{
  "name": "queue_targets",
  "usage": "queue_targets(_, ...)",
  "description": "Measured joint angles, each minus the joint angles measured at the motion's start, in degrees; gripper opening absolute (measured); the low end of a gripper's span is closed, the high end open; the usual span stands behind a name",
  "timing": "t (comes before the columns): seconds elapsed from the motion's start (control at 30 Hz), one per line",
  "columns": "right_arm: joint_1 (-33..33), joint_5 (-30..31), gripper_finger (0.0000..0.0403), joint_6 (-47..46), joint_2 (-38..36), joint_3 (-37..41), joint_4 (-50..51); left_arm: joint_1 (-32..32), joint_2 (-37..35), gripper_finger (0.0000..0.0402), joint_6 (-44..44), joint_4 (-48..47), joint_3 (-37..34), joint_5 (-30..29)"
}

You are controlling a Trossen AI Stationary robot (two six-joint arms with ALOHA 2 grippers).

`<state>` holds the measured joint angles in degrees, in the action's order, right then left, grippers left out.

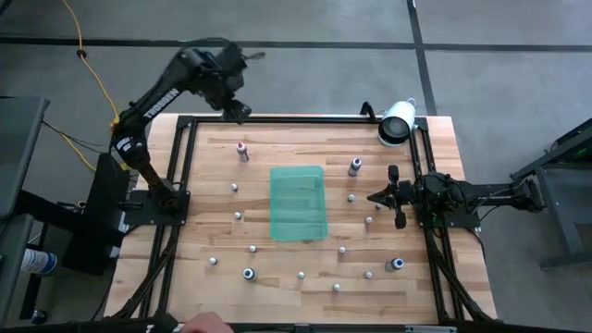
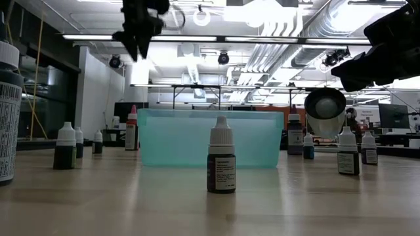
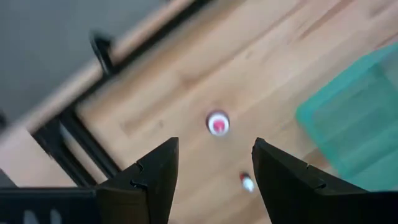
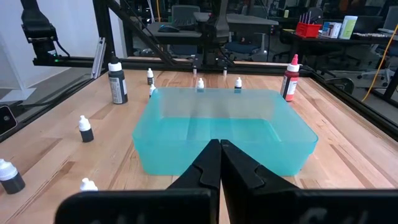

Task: Pick & Place food coloring
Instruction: Put the big pink food coloring bottle into the green bin

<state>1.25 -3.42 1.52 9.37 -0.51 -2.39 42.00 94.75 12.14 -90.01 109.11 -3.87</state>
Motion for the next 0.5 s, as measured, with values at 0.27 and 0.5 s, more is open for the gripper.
queue_targets(0.27,0.0,0.0,0.0000,0.0,0.0,0.0,0.0,-0.4,0.0,0.0195,8.3,4.6,-15.6,2.1)
queue_targets(0.5,0.0,0.0,0.0000,0.0,0.0,0.0,0.0,-2.1,0.0,0.0195,11.2,15.8,-23.6,3.1)
